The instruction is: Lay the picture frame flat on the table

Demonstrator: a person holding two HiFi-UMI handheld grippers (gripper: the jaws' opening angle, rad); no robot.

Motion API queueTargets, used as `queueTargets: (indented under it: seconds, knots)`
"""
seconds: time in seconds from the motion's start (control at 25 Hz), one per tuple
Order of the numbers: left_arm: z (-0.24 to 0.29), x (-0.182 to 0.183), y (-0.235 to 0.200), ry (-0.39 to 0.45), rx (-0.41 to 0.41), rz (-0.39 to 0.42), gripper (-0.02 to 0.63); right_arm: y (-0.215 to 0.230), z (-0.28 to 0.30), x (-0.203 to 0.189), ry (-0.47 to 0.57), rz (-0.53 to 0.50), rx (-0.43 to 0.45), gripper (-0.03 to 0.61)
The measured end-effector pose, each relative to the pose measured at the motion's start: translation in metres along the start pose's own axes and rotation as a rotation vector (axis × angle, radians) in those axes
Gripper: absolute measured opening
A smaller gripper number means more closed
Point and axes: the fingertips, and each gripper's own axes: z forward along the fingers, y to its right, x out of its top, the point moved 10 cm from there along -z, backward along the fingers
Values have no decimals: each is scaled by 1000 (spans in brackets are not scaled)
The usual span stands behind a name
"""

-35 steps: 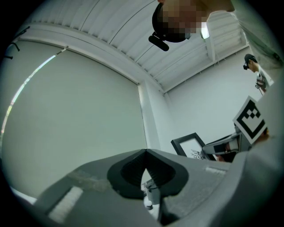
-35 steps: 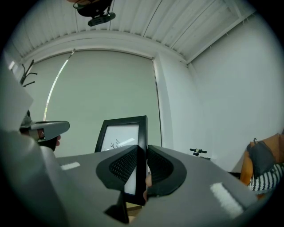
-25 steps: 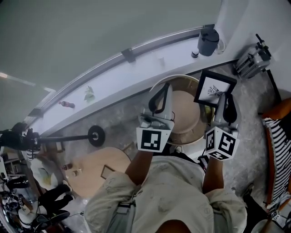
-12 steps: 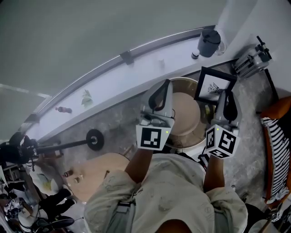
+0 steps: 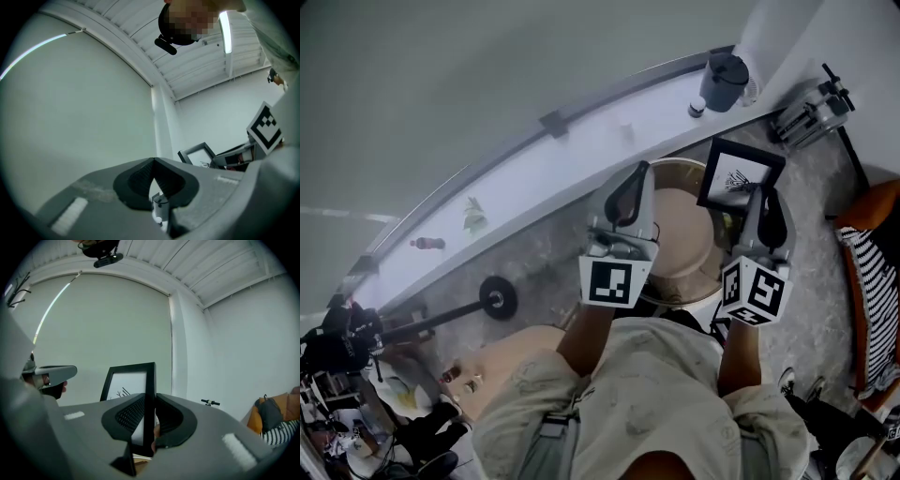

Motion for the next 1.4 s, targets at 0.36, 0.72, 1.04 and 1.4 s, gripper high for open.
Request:
queueTargets:
  seconds: [0.36, 0.72, 1.04, 1.4]
  knots:
    - [4, -17, -20, -20, -12, -39, 3, -21, 11, -11, -45, -11, -7, 72]
    - [0, -27, -27, -54, 9, -37, 3, -29, 22, -17, -62, -11, 20, 72]
    - [7, -43, -19, -96, 16, -16, 3, -15, 28, -36, -102, 10, 26, 72]
    - [11, -60, 4, -118, 28, 21, 3, 10, 24, -73, -186, 40, 36, 72]
